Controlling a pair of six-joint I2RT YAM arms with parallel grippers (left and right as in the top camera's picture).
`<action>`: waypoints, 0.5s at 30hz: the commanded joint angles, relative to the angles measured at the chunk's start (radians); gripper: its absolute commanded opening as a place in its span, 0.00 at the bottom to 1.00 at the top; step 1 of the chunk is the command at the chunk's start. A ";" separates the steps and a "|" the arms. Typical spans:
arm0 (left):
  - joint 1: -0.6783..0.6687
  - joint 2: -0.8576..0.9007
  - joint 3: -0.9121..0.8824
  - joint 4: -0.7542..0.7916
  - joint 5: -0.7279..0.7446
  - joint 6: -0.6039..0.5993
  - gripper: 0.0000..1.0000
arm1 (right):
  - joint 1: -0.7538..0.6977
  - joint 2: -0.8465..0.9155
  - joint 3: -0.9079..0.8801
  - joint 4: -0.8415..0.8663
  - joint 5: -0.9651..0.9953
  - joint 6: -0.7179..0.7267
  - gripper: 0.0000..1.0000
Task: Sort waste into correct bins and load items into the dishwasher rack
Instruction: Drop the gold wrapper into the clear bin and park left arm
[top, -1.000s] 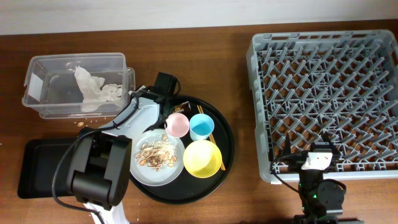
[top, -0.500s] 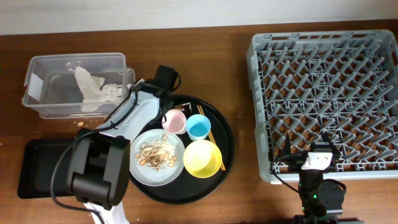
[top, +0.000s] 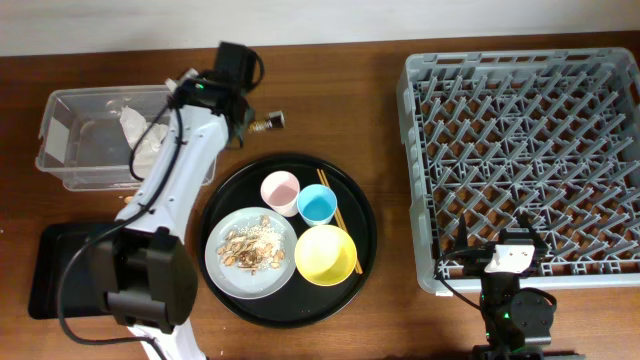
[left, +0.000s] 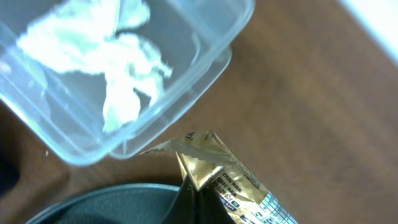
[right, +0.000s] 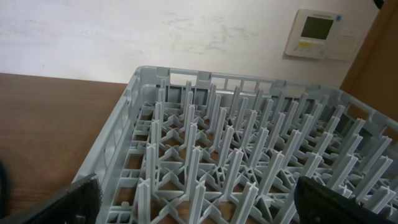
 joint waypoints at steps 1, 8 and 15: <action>0.064 -0.024 0.082 -0.002 -0.097 0.042 0.01 | 0.005 -0.006 -0.007 -0.004 0.016 -0.006 0.99; 0.314 -0.010 0.079 0.003 -0.236 0.057 0.06 | 0.005 -0.006 -0.007 -0.004 0.016 -0.006 0.99; 0.420 0.006 0.080 -0.010 -0.172 0.169 0.99 | 0.005 -0.006 -0.007 -0.004 0.016 -0.006 0.99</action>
